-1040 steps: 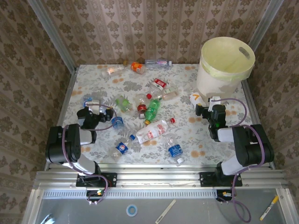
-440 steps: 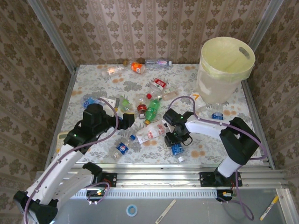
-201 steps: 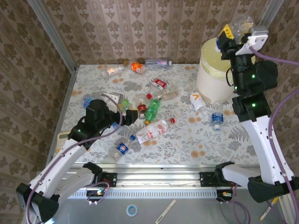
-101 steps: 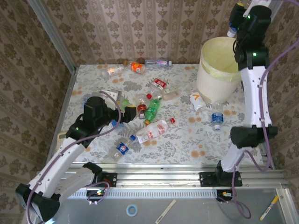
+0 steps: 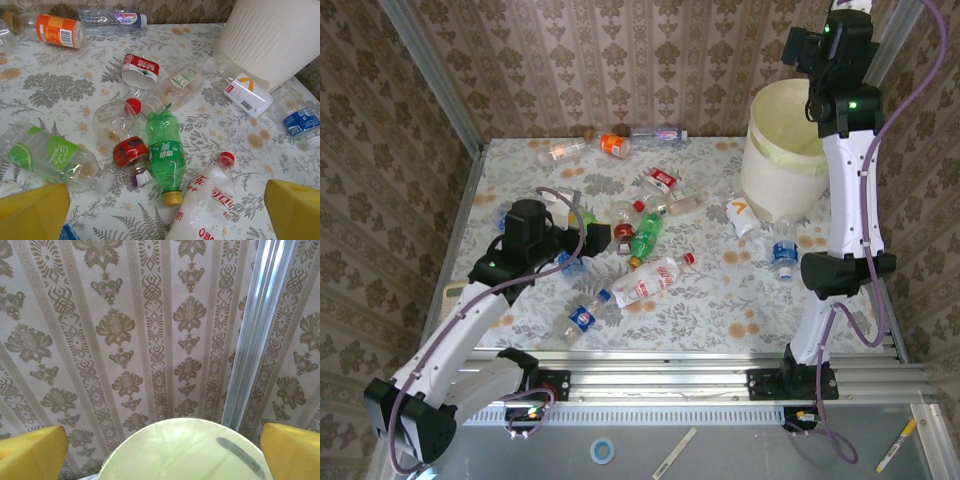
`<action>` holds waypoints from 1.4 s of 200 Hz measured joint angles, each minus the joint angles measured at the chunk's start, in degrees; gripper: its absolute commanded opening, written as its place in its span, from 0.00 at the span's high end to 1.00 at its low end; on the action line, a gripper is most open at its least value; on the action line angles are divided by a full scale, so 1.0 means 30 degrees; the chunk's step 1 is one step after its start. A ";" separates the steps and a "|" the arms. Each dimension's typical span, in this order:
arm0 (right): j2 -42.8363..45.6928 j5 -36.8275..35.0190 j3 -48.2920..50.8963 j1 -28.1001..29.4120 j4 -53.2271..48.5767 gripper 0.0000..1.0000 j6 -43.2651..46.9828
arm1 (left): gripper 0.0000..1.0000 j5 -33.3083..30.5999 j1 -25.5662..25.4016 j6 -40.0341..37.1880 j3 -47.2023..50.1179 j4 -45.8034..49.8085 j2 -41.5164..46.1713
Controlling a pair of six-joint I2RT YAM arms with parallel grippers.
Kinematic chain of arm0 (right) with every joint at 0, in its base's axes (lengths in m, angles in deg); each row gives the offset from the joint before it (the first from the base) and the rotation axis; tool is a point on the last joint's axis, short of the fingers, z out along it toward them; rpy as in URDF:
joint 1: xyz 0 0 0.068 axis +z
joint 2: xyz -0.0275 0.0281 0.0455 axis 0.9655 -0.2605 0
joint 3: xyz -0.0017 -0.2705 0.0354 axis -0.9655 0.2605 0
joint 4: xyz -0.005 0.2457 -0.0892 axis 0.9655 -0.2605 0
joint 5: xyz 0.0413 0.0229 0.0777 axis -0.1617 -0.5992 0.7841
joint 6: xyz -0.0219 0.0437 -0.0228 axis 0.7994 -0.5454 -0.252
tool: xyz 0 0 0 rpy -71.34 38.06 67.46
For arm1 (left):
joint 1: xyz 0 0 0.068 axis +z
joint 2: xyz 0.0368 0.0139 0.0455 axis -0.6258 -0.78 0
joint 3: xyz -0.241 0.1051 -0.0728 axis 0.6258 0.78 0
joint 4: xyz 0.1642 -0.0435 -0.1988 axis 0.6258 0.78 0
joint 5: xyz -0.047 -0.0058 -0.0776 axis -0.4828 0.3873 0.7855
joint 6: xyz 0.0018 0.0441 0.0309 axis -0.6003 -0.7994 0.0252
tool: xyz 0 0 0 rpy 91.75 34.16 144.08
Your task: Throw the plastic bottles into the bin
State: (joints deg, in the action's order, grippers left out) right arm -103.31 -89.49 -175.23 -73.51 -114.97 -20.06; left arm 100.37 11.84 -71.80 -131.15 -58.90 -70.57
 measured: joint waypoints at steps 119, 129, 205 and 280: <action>0.6324 0.3286 1.2786 0.0204 0.5741 0.00 0.2528 | 0.00 0.0488 0.0612 -0.0233 -0.0138 -0.0284 0.0597; 0.6331 0.3344 1.2808 -0.0044 0.6331 0.00 0.2703 | 0.00 0.0488 0.0729 -0.0233 -0.0138 -0.0306 0.0597; 0.6637 0.7417 1.3012 -0.3672 0.7577 0.00 0.0510 | 0.00 0.0539 0.0750 -0.0233 -0.0138 -0.0736 0.0437; 0.6601 0.9617 1.2371 -0.4342 0.7563 0.00 -0.0882 | 0.00 0.0794 0.0750 -0.0233 -0.0138 -0.0823 -0.0029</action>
State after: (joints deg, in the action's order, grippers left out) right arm -83.51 -60.64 -138.12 -86.54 -92.28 -22.71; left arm 102.76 14.09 -72.50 -131.56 -61.37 -70.65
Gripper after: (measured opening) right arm 0.999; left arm 0.997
